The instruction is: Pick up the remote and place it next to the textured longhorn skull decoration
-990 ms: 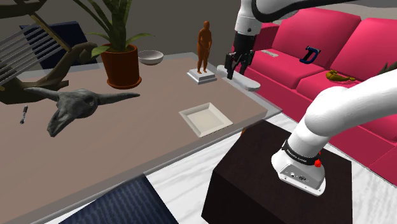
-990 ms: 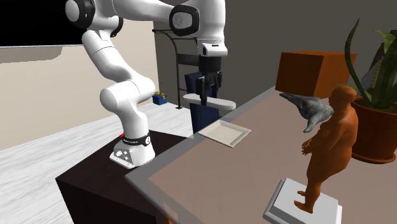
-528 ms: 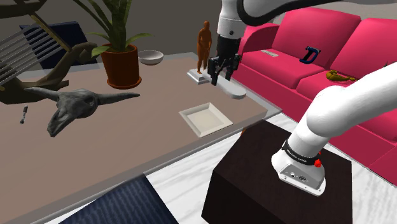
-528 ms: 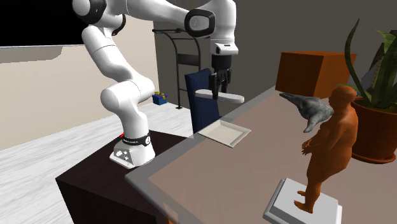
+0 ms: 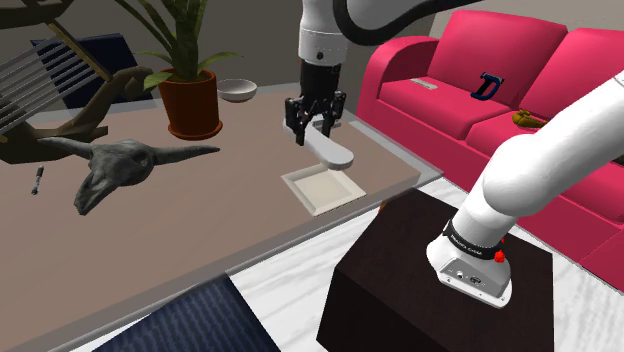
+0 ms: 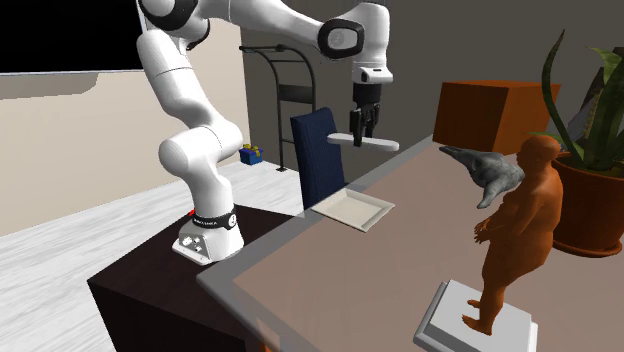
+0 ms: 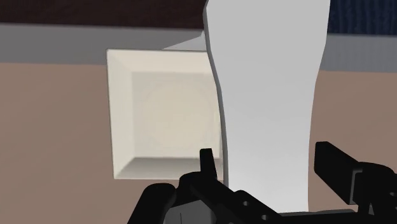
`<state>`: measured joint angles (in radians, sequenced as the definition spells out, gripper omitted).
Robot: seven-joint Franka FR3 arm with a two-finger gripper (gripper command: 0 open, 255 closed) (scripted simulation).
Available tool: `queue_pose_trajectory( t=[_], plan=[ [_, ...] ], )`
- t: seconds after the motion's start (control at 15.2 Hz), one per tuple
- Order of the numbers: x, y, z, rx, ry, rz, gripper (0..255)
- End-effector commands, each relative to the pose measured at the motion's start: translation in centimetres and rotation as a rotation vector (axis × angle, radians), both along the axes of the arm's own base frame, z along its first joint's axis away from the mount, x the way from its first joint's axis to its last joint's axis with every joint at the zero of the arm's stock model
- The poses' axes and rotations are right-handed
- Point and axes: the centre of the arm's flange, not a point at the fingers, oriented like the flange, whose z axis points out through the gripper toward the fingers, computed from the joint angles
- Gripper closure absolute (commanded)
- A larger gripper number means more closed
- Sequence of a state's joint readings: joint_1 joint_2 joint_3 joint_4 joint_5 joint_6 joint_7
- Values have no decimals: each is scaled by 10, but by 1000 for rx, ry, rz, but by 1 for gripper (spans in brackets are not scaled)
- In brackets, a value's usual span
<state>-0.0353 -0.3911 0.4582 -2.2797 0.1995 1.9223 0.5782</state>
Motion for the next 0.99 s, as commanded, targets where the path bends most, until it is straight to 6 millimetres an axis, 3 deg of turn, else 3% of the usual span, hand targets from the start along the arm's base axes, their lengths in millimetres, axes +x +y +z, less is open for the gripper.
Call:
queue_pose_trajectory(
  t=[0.0, 0.92],
  plan=[
    [6, 26, 1, 1, 0, -1, 255],
    [53, 205, 2, 1, 0, -1, 255]
  ],
)
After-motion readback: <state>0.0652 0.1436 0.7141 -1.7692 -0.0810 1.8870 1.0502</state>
